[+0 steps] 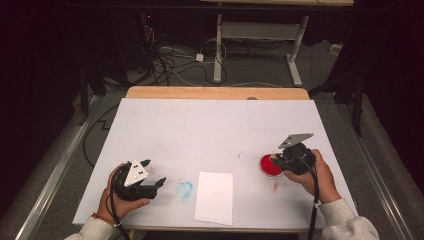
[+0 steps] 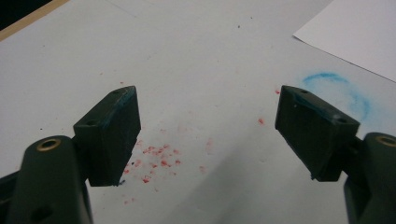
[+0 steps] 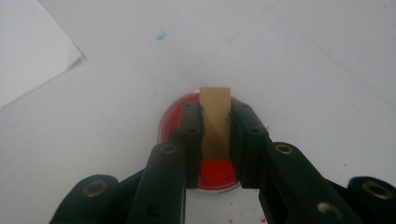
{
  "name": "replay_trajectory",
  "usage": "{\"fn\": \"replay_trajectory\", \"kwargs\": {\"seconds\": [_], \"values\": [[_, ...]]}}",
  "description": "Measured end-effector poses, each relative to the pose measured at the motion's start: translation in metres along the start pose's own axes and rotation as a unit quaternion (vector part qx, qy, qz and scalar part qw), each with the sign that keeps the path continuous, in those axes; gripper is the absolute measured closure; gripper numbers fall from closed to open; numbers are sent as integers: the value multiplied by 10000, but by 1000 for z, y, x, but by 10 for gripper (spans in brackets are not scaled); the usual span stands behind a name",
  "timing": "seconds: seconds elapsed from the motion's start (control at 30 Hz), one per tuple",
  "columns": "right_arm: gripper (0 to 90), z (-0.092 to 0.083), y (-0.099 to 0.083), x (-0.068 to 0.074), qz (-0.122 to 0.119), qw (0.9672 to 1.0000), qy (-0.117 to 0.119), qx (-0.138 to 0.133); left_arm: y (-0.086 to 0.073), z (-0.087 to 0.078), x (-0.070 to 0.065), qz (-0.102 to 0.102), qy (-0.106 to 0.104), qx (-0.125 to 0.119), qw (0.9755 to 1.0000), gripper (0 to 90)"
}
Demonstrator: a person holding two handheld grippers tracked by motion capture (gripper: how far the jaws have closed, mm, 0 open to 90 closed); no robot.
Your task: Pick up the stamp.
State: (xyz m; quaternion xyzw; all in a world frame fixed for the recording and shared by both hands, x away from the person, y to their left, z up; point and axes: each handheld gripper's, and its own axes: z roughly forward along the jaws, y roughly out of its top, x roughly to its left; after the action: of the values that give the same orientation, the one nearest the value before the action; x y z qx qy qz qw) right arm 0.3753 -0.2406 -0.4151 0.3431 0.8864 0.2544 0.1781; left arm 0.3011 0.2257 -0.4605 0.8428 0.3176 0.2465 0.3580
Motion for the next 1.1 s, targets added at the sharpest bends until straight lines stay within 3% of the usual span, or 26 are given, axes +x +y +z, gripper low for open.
{"fn": "replay_trajectory", "kwargs": {"seconds": [0.23,1.1], "values": [[759,21,-6,-1,-18,9992,123,388,0,0,0,1,-11,-11,10000,214],[761,23,-8,0,25,9992,98,384,-1,1,3,-55,-92,-55,9999,214]]}}
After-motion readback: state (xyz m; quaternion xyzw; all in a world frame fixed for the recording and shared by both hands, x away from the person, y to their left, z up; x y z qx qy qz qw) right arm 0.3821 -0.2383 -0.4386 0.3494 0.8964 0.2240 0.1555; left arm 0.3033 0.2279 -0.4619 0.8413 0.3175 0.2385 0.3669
